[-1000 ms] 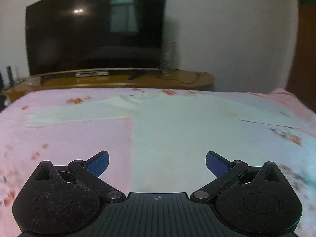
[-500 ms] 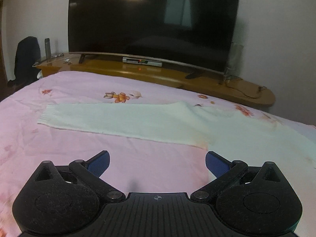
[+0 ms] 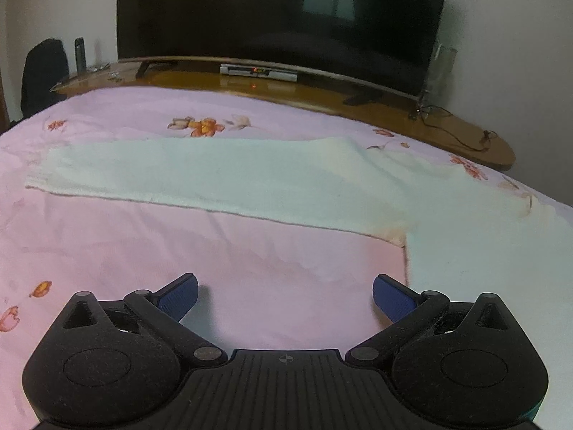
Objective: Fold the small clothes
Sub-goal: 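Grasp the sweater sleeve cuff with the right gripper and lift it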
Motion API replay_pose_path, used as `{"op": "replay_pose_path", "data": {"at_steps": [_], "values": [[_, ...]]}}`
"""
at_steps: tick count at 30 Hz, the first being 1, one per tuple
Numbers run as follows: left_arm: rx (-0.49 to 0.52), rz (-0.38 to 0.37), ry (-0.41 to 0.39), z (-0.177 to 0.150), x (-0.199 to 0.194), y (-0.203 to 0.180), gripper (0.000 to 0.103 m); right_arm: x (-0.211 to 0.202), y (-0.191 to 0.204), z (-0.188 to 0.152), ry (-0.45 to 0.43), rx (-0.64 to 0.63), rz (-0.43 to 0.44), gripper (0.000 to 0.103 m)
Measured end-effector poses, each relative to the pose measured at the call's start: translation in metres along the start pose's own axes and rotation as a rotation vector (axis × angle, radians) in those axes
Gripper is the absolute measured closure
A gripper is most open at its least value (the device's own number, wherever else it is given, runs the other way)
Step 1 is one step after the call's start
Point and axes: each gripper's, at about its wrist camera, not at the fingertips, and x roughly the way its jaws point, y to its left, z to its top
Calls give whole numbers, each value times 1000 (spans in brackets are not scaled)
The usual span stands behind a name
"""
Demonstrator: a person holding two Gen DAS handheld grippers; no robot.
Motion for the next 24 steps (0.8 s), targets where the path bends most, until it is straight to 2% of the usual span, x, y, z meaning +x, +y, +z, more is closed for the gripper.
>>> {"op": "replay_pose_path", "data": {"at_steps": [5,6,9,13,17,20,24], "values": [[-34,4,9,1,9,9,0,7,3,6,-10,5,-11,67],[-34,-1,11,2,10,10,0,9,5,7,-10,0,-21,71],[-26,-11,22,5,11,13,0,15,9,9,-2,-42,-89,98],[-21,-14,31,5,8,19,0,18,27,6,-10,-170,-135,99],[-38,-26,21,5,4,27,0,15,41,3,-23,-239,-151,99],[-47,-24,9,6,2,35,0,15,58,-4,-22,-299,-136,99],[-69,4,14,8,3,46,0,12,96,-28,-9,-415,-73,99]]}}
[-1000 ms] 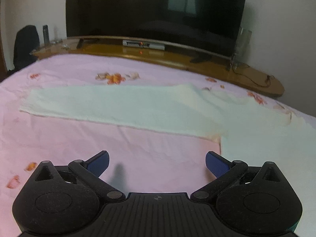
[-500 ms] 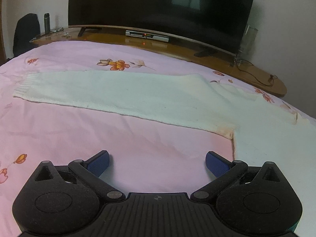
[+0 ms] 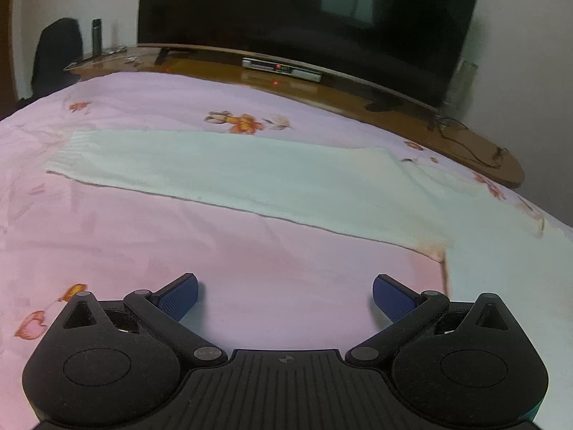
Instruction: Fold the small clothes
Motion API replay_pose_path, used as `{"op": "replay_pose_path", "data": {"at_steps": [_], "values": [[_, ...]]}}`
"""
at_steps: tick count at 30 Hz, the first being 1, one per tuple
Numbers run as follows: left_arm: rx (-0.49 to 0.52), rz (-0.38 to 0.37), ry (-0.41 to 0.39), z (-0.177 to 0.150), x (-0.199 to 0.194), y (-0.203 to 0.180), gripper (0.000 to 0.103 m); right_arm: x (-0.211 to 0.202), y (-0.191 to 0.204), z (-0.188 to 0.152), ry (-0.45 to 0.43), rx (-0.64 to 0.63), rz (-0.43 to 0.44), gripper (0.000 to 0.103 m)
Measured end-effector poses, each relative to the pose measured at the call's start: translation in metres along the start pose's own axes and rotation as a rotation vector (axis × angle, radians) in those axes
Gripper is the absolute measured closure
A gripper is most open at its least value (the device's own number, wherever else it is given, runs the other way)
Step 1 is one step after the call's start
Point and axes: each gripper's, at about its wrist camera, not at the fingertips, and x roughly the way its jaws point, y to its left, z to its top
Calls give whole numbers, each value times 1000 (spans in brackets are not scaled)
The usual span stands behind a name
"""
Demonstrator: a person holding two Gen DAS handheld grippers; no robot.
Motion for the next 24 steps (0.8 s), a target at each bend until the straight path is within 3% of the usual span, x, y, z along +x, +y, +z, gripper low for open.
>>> {"op": "replay_pose_path", "data": {"at_steps": [8,15,21,23,24], "values": [[3,-3,3,0,-10,14,0,4,119,-44,60,-209,197,99],[-15,-20,0,-5,-25,30,0,12,229,-119,179,-411,384,99],[9,-22,2,-9,-35,37,0,7,290,-179,270,-569,480,98],[4,-34,3,-8,-37,37,0,4,306,-198,322,-610,495,86],[4,-40,2,-8,-37,36,0,4,312,-209,365,-636,527,73]]}}
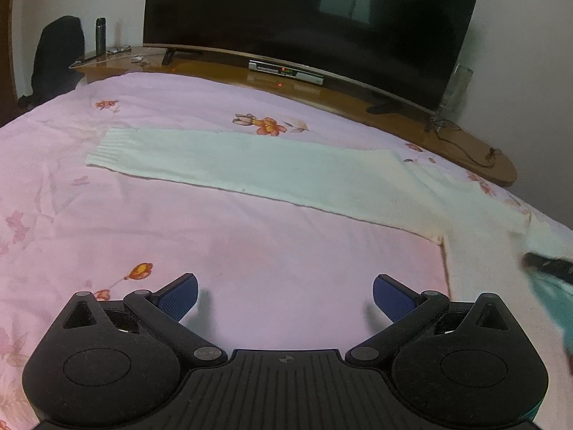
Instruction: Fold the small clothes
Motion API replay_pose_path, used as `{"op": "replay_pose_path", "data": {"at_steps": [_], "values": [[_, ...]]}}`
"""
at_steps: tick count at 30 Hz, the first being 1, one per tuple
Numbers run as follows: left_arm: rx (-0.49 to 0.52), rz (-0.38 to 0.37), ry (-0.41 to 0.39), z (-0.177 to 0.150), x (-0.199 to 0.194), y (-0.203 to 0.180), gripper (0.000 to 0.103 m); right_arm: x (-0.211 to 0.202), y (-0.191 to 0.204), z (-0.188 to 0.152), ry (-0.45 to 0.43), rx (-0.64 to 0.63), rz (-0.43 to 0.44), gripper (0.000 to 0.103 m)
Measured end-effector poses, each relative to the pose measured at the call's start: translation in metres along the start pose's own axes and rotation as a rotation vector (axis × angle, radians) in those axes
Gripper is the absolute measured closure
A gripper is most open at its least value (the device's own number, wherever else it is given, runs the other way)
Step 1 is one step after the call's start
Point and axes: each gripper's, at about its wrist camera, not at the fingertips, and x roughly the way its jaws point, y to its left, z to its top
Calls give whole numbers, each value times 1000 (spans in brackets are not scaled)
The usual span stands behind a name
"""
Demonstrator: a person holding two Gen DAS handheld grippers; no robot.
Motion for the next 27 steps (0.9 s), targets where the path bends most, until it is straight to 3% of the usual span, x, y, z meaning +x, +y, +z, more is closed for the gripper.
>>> {"op": "replay_pose_path", "data": {"at_steps": [3,5,8,11,12,13,14,17,21,24,26,27], "values": [[10,-29,-1,2,1,-9,0,-3,32,-17,5,-114,69,67],[17,-63,3,4,4,-21,0,-18,45,-24,-33,-148,83,70],[25,-160,9,11,14,-57,0,-43,40,-27,-95,-136,-4,72],[10,-326,40,19,34,-110,1,-67,15,-26,-139,-67,-113,71],[20,-364,55,20,40,-128,16,-79,3,-27,-146,-28,-142,71],[33,-407,79,21,47,-148,42,-86,-7,-29,-150,1,-162,70],[36,-446,111,20,55,-169,49,-93,-15,-30,-154,29,-179,69],[-6,-527,205,16,81,-213,50,-115,-39,-35,-161,71,-228,68],[-169,-584,330,4,115,-234,50,-139,-66,-45,-179,105,-277,68],[-282,-616,318,1,127,-237,50,-147,-86,-52,-191,155,-314,67],[-339,-621,320,0,132,-242,64,-153,-98,-56,-192,193,-332,67],[-334,-598,324,-1,134,-245,90,-157,-104,-58,-193,209,-337,67]]}}
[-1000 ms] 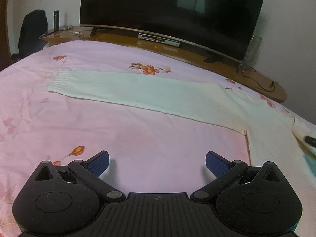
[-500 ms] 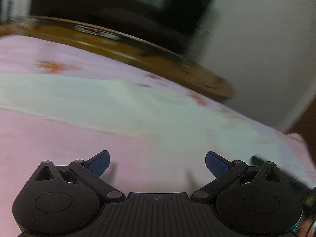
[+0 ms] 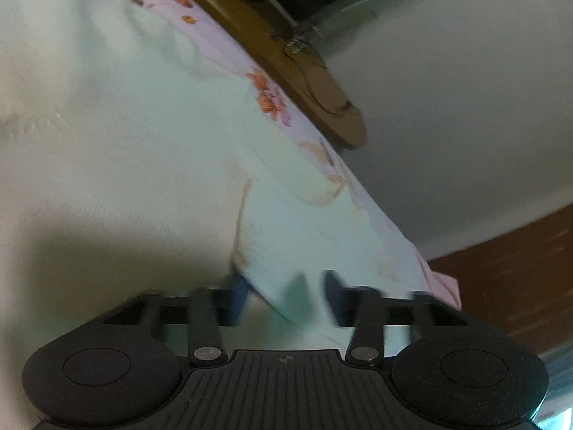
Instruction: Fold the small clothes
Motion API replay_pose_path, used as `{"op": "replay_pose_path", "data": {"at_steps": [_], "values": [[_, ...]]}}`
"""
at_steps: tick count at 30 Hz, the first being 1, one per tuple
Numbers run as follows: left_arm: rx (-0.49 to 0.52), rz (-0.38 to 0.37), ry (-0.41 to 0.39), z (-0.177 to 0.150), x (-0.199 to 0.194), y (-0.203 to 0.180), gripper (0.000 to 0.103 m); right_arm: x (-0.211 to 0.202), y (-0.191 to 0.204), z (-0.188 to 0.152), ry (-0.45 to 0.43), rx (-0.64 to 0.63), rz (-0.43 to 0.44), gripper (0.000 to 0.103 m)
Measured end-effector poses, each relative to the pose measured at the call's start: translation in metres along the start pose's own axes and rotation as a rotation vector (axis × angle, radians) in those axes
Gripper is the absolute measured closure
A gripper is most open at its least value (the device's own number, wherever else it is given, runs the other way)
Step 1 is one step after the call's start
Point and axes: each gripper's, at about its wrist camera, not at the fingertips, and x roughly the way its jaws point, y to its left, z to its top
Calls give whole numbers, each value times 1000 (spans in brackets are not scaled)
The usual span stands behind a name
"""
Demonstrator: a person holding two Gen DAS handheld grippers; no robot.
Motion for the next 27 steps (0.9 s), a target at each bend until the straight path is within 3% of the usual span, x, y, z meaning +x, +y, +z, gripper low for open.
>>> {"op": "replay_pose_path", "data": {"at_steps": [1,4,9,17,27], "values": [[8,29,6,-1,3,0,100,3,-3,-1,0,10,-5,67],[46,18,-22,0,-5,-2,100,8,-12,-2,13,47,-14,67],[145,22,-116,12,-53,-15,100,26,-13,-1,50,64,-5,60],[132,86,-174,26,-106,16,100,50,7,0,89,16,3,60],[125,107,-191,50,-104,42,100,73,18,8,134,-84,-35,74]]}}
